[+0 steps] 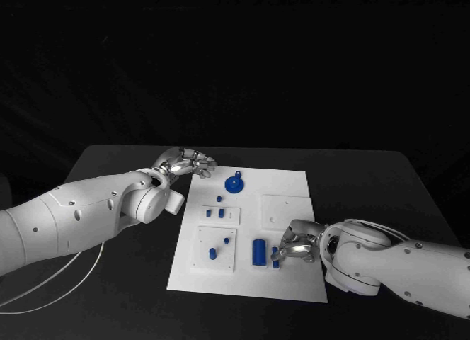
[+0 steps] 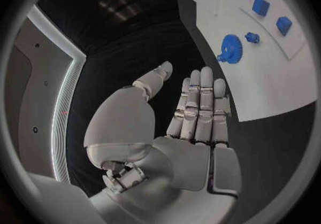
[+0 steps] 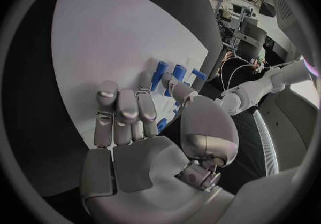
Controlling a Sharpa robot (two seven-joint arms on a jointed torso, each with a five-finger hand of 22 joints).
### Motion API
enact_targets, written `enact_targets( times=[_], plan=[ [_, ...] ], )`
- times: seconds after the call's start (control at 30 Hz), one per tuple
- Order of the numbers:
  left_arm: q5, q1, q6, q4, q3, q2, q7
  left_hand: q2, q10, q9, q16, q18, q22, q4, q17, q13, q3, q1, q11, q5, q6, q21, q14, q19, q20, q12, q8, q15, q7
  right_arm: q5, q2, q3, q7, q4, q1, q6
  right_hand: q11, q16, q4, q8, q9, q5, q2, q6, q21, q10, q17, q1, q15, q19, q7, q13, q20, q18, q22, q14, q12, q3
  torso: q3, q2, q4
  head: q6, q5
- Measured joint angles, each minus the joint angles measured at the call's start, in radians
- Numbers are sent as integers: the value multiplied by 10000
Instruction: Assemble the parts on the task board
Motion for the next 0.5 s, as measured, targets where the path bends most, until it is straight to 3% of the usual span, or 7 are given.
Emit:
enact_targets(
  times=[0.3,0.5],
  plan=[
    [0,0,1,2,0,-19,0,0,0,1,-38,0,-1,0,9,0,0,0,0,0,0,0,0,0,0,0,0,0,0,-303,-10,12,85,-7,-31,-61,0,0,-428,4,10,-21,-69,3,0,-1,-1,265,3,-3,-1,0,3,1,0,-2,0,-506,-1,1,-2,-23,-7],
    [0,0,1,2,0,-20,-1,0,0,1,-38,0,0,0,12,-9,0,0,0,0,0,0,0,0,0,0,0,0,0,-328,-26,11,167,-26,-45,-113,0,0,-424,-2,10,-28,-38,-1,0,-1,7,356,4,-3,2,0,5,0,0,-2,0,-899,-4,1,-2,-17,-17]
  ],
)
